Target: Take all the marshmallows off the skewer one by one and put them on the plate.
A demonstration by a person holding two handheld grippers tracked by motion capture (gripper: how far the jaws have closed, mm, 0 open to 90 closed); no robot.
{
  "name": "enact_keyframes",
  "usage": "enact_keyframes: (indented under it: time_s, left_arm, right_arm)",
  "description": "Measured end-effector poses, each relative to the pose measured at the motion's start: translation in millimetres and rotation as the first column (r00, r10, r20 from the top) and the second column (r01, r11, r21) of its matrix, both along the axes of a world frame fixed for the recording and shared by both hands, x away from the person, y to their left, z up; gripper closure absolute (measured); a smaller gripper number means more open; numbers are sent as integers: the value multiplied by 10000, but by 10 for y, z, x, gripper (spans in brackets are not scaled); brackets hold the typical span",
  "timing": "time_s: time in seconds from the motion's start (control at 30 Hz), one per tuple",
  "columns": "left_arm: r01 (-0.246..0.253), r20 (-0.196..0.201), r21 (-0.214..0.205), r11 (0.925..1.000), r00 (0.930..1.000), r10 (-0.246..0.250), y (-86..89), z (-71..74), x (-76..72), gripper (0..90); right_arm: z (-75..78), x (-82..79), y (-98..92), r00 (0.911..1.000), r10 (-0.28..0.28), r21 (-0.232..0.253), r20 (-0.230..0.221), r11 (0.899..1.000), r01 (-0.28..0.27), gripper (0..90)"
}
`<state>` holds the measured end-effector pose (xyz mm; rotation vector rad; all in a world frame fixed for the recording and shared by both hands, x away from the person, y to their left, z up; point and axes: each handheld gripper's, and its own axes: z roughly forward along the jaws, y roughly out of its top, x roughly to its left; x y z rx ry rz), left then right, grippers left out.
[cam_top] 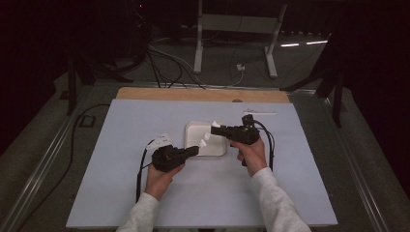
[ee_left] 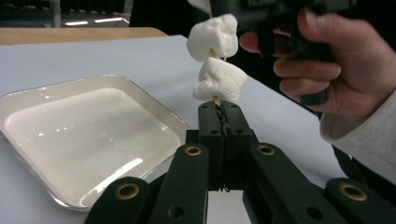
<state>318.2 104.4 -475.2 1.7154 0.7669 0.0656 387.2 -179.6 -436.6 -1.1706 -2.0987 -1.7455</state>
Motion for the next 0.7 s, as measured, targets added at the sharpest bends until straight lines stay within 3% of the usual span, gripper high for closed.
enact_keyframes:
  time_s: [0.13,0.27,0.47,0.53,0.7]
  left_arm:
    - [137,71,381,9992,9999,-140,-61,-23,-12,900]
    - [181,57,588,9981,9998,-185,-85,-41,-7,892]
    - [290,-22,910,9954,9996,-289,-127,-79,-3,815]
    - [380,-35,971,9946,9993,-378,-141,-83,-6,887]
    - [185,-76,1277,9916,9998,-176,-146,-81,-5,900]
  right_arm:
    - [-1,-7,50,9996,262,212,-135,9994,-259,746]
    - [38,-44,91,9990,428,113,129,9990,-429,781]
    - [83,-68,132,9981,573,270,224,9980,-579,791]
    - [85,-71,149,9978,611,208,259,9979,-616,792]
    - [84,-73,168,9976,639,159,259,9978,-644,794]
